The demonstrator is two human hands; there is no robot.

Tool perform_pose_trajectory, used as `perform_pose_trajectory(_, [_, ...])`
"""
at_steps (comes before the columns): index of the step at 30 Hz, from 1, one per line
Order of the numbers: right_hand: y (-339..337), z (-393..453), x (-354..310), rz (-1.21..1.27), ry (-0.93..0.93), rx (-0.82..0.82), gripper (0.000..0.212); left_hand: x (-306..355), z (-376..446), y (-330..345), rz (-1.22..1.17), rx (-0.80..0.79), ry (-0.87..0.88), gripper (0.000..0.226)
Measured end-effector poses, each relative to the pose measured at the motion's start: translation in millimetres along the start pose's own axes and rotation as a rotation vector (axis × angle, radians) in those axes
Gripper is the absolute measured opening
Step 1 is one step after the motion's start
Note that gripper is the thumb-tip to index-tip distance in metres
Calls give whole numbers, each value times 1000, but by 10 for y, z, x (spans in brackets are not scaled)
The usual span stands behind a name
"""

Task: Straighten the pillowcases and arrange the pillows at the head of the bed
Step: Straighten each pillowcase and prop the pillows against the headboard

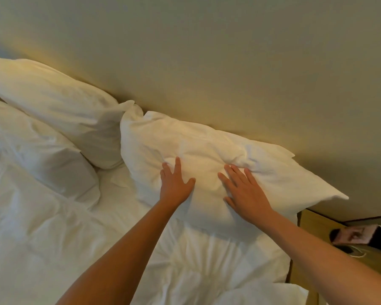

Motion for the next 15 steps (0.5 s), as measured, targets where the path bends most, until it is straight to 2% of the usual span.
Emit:
perform_pose_trajectory(1, [-42, 14, 8, -19, 12, 17, 78, 25, -8, -23, 14, 5, 17, 97])
perform_pose_trajectory(3, [581, 229, 504, 41, -141, -122, 76, 33, 103, 566, -36, 75, -221, 98])
perform_pose_trajectory(9, [412, 305, 444, 106, -183, 22, 73, 163, 67, 423, 36, 129, -153, 96])
perform_pose_trajectory(15, [509, 317, 557, 189, -263, 8, 72, 284, -110, 812, -34, 135, -245, 89])
Point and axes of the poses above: each hand's wrist, its own z-axis towards the middle knuckle, its own y-axis out of the palm, x = y × z, the point moved 7 cm from there along z, towards the middle knuckle, and after that the axes turned 15 degrees about -x, right-handed, at the moved point
